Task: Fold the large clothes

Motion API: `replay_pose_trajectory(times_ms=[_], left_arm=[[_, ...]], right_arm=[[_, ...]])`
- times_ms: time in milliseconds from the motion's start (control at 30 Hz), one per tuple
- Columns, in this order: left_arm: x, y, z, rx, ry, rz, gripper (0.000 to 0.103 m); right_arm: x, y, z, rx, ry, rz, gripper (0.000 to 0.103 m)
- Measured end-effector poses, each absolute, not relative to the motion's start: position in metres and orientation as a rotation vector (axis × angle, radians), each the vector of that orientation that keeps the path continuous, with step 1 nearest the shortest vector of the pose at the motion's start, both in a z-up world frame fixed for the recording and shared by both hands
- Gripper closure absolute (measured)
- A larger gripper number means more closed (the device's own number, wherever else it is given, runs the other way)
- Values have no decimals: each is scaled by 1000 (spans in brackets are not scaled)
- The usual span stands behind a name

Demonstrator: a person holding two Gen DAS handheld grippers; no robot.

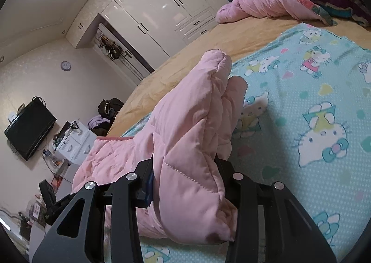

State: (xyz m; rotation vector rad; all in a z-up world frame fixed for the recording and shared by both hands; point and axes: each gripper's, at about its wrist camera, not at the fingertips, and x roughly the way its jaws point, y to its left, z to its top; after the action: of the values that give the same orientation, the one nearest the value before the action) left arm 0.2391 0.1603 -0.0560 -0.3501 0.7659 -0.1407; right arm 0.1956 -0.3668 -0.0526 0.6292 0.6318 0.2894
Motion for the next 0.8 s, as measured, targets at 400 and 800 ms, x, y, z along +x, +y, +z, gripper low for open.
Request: replay_pose_trajectory(times_ms=[400,800], left_arm=[[217,165,-66,-353,797,-122,73],[217,163,-68,-338,821,-96,71]], right_arm=[[187,-388,-76,704,680,240,63],[187,-384,-94,637,766,27,34]])
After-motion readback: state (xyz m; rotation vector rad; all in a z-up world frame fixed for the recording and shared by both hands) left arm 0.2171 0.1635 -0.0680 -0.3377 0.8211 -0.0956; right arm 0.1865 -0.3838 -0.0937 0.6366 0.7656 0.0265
